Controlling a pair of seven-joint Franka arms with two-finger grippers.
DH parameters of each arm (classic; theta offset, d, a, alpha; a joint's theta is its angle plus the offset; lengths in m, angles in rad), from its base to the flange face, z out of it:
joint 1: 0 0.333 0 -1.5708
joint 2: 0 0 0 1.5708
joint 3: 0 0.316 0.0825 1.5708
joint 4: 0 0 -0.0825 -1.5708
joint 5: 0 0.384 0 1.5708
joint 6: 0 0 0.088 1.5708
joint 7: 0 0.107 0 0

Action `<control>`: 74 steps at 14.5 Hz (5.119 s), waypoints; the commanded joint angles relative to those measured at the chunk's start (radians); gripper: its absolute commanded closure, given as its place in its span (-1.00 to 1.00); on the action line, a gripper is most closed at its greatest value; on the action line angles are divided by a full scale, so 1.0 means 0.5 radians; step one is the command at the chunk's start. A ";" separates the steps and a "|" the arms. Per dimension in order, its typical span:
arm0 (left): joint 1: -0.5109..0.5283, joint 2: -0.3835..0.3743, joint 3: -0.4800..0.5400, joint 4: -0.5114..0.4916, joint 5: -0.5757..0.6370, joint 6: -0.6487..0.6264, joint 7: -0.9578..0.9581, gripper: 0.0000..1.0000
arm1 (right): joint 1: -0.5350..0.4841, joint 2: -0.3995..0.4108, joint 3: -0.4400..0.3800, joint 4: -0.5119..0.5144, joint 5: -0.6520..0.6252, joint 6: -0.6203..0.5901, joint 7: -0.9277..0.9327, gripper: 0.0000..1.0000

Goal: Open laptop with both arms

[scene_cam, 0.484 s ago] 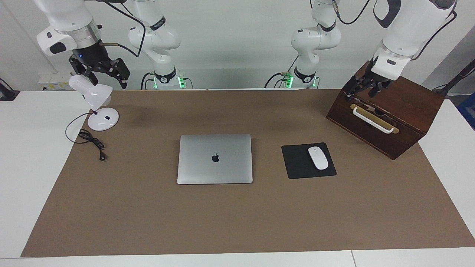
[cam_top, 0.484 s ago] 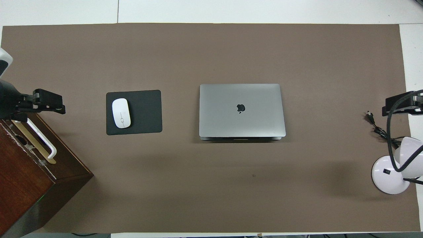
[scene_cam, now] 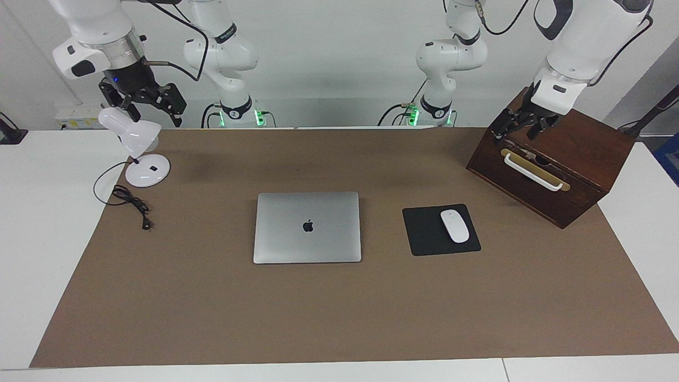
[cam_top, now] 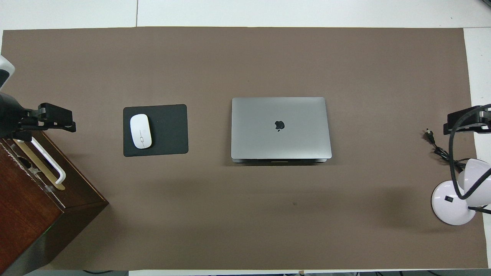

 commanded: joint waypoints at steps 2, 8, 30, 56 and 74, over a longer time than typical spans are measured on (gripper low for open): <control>0.005 -0.036 -0.019 -0.043 0.035 0.113 0.012 -1.00 | -0.044 -0.032 0.026 -0.022 0.018 0.006 -0.031 -1.00; -0.001 -0.156 -0.022 -0.246 0.032 0.371 0.022 -1.00 | -0.044 -0.032 0.016 -0.025 0.021 0.006 -0.040 -1.00; -0.498 -0.346 -0.040 -0.970 0.013 1.064 -0.085 -1.00 | 0.477 -0.121 -0.400 -0.662 0.429 1.066 0.177 -1.00; -0.774 -0.104 -0.040 -1.234 -0.873 1.917 -2.503 0.84 | 1.472 -0.326 -0.787 -1.880 1.328 2.457 1.058 -1.00; -1.062 0.206 -0.037 -1.547 -3.473 2.525 -1.914 1.00 | 1.472 -0.342 -0.658 -2.056 1.328 2.525 1.227 -1.00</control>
